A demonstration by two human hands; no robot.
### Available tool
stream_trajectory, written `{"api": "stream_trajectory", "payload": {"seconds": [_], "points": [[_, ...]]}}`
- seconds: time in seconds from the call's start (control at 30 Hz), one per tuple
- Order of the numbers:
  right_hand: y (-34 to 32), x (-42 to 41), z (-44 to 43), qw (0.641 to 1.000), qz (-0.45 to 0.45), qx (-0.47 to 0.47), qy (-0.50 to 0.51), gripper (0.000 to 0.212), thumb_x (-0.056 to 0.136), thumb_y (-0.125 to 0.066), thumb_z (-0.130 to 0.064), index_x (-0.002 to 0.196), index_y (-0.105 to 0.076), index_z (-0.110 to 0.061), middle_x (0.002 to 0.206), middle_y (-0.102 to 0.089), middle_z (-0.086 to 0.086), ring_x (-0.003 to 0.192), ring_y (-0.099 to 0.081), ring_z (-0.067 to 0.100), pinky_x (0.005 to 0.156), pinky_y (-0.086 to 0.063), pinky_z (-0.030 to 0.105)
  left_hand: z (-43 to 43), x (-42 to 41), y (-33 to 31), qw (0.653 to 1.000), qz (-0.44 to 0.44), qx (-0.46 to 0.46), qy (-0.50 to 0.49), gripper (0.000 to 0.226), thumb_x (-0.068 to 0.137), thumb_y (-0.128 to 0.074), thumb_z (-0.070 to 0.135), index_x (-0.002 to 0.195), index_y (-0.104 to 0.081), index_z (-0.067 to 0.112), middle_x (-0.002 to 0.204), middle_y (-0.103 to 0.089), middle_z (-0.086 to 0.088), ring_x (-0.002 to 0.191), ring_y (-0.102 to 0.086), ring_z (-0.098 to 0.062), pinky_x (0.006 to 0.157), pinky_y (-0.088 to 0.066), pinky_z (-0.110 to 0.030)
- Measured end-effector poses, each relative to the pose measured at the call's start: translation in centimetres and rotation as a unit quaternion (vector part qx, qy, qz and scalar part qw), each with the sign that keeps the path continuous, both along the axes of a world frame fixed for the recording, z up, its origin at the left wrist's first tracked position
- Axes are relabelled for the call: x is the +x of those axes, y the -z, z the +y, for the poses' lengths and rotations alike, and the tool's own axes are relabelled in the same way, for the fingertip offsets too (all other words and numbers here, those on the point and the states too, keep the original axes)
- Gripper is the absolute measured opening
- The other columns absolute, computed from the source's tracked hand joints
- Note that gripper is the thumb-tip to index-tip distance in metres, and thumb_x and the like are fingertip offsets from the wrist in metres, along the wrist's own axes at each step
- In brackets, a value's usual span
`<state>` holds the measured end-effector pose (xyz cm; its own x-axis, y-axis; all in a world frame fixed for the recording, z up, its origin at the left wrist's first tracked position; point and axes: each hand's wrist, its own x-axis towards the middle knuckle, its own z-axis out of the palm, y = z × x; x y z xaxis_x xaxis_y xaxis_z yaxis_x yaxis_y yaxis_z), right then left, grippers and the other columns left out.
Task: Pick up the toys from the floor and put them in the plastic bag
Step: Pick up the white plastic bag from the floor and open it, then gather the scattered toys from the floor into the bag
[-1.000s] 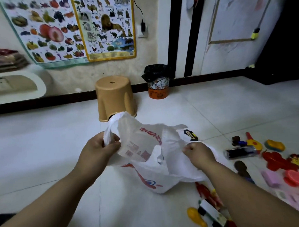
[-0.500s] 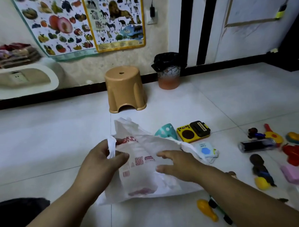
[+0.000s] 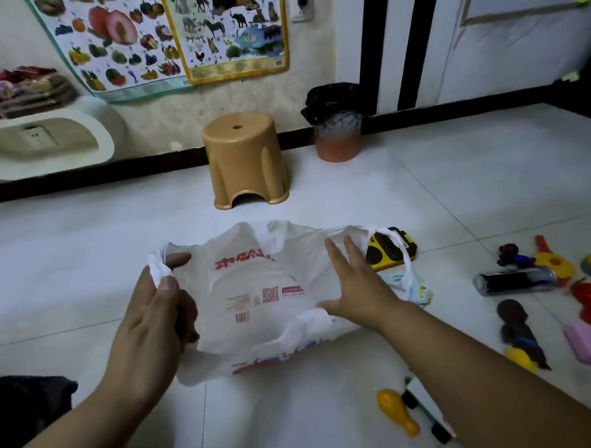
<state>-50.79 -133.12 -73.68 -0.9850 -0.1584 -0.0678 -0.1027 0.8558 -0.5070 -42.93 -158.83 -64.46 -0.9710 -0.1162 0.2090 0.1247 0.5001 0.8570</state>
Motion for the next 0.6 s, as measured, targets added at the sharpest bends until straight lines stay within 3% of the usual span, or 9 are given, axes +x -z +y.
{"api": "stream_trajectory", "payload": {"seconds": [0.17,0.27,0.4,0.5,0.6], "points": [[-1.2,-3.2,-0.8,0.998,0.061,-0.027,0.001,0.114,0.074,-0.076,-0.040,0.150,0.009,-0.030,0.160,0.015,0.001,0.148,0.003,0.019,0.115,-0.019,0.032,0.1,0.3,-1.1,0.999,0.028,-0.015,0.004,0.033,0.085,-0.022,0.054,0.107,-0.046,0.054,0.068,-0.059,0.000,0.055,-0.056,-0.010,0.060,-0.045,-0.036],[-1.1,-4.3,-0.5,0.998,0.049,-0.028,-0.003,0.117,0.071,-0.078,-0.040,0.150,0.008,-0.031,0.160,0.013,0.000,0.148,0.005,0.018,0.116,-0.016,0.032,0.9,0.1,-0.2,1.000,-0.023,0.012,-0.010,0.027,0.090,-0.028,0.047,0.103,-0.051,0.040,0.078,-0.067,0.005,0.064,-0.062,-0.009,0.064,-0.046,-0.033],[0.0,-4.5,0.5,1.000,-0.005,-0.003,0.003,0.121,0.068,-0.080,-0.043,0.150,0.009,-0.032,0.160,0.013,0.002,0.148,0.005,0.021,0.118,-0.014,0.036,2.4,0.0,2.3,0.991,-0.083,0.085,-0.062,0.023,0.102,-0.032,0.030,0.096,-0.046,0.013,0.068,-0.065,-0.005,0.055,-0.059,-0.002,0.059,-0.044,-0.021],[0.5,-3.8,1.1,1.000,-0.027,-0.008,0.008,0.121,0.068,-0.080,-0.043,0.150,0.007,-0.033,0.161,0.010,0.003,0.148,0.002,0.023,0.119,-0.015,0.037,3.0,0.0,4.2,0.990,-0.107,0.091,-0.027,0.014,0.102,-0.033,0.025,0.103,-0.045,0.019,0.065,-0.066,-0.003,0.057,-0.062,-0.006,0.068,-0.048,-0.029],[0.4,-2.6,1.7,0.999,-0.031,-0.026,-0.002,0.117,0.069,-0.080,-0.043,0.151,0.004,-0.033,0.161,0.007,0.001,0.148,0.000,0.020,0.117,-0.016,0.035,2.5,-0.2,5.4,0.986,-0.135,0.101,0.008,0.022,0.102,-0.033,0.023,0.113,-0.050,0.031,0.067,-0.064,-0.003,0.061,-0.062,-0.014,0.072,-0.051,-0.035]]}}
